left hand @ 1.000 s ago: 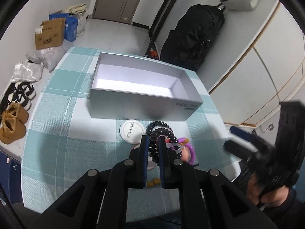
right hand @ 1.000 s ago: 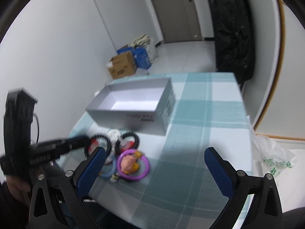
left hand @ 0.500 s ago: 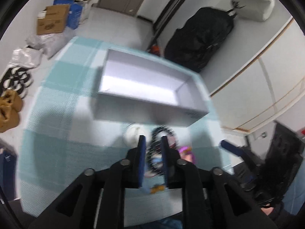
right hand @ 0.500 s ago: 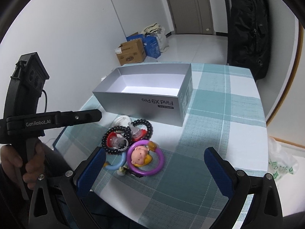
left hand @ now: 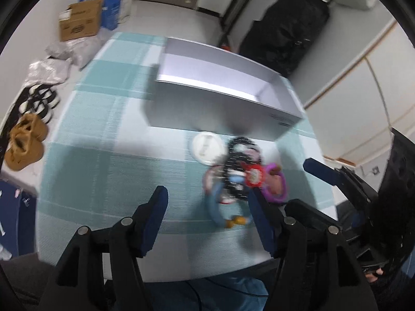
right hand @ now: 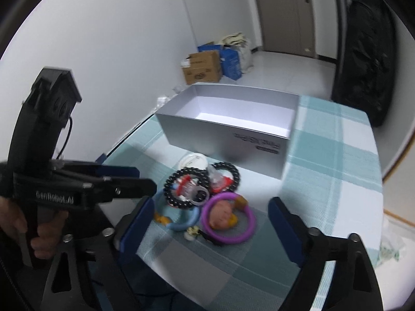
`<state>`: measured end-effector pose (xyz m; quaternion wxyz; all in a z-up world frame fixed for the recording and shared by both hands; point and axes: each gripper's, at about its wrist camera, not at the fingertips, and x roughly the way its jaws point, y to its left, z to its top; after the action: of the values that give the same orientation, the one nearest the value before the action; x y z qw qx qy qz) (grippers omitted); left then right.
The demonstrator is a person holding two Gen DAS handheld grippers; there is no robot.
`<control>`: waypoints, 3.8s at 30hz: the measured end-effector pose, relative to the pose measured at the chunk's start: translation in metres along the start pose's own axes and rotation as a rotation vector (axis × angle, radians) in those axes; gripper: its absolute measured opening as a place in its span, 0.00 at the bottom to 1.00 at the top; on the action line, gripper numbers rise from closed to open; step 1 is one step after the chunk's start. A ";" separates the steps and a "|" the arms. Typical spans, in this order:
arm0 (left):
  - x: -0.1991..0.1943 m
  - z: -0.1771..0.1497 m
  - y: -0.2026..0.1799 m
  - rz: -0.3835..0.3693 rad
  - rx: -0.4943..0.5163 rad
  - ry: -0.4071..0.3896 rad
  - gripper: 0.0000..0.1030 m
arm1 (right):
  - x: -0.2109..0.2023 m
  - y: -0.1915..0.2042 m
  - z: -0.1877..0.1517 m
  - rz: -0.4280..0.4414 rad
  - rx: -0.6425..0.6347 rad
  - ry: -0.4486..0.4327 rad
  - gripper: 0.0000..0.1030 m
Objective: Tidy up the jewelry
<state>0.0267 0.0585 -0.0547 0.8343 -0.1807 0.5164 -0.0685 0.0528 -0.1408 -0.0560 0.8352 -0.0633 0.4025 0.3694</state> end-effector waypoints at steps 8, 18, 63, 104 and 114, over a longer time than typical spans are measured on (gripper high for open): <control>-0.002 0.003 0.018 0.010 -0.092 -0.016 0.58 | 0.021 0.011 0.008 0.068 -0.032 0.019 0.46; 0.000 0.004 0.013 0.014 -0.057 -0.003 0.58 | 0.033 0.021 0.006 0.049 -0.065 0.039 0.18; 0.028 0.003 -0.053 0.072 0.291 -0.028 0.34 | -0.025 -0.042 0.014 0.094 0.180 -0.128 0.17; -0.031 0.048 -0.044 -0.079 0.146 -0.253 0.05 | -0.038 -0.045 0.037 0.142 0.193 -0.190 0.17; -0.007 0.089 -0.032 -0.068 0.112 -0.235 0.05 | -0.015 -0.064 0.084 0.180 0.199 -0.183 0.17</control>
<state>0.1049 0.0520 -0.0011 0.8949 -0.1580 0.4042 -0.1038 0.1418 -0.1612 -0.0015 0.8339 0.0899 0.3636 0.4054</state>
